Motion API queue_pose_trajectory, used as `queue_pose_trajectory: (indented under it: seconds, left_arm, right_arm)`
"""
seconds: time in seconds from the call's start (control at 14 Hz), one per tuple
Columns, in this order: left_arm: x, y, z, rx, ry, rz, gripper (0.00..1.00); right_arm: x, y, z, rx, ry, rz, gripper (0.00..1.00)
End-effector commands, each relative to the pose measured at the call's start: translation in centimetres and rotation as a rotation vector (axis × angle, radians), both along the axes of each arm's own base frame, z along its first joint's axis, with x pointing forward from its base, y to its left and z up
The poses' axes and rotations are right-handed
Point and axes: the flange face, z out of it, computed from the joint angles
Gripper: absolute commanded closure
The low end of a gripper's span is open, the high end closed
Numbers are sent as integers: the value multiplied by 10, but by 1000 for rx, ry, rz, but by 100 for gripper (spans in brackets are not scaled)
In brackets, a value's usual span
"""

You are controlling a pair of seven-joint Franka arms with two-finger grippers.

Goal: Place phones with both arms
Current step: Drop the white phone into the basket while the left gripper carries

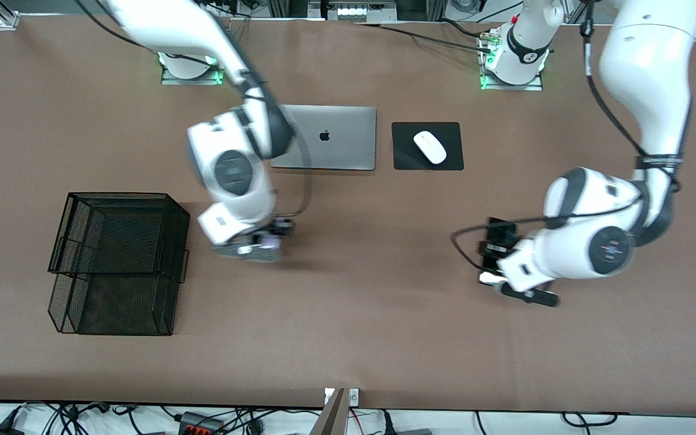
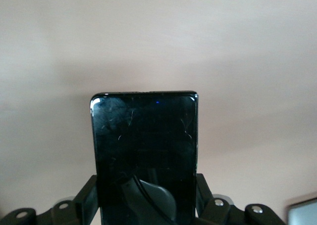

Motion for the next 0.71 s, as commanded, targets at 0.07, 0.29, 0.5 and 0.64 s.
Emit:
queue_pose_trajectory:
  seconds: [0.07, 0.29, 0.5, 0.64]
  left_arm:
    - [-40, -129, -27, 7, 14, 85, 75]
    - [-64, -212, -52, -91, -62, 209, 76]
    - [-82, -260, -95, -158, -102, 339, 76]
    - [-105, -294, -117, -192, -113, 353, 75]
  right_arm:
    - [-21, -82, 1, -5, 80, -24, 83]
    - [-17, -159, 3, 2, 143, -9, 83]
    - [-10, -209, 15, 23, 158, 38, 83]
    - [-7, -240, 14, 35, 169, 60, 83]
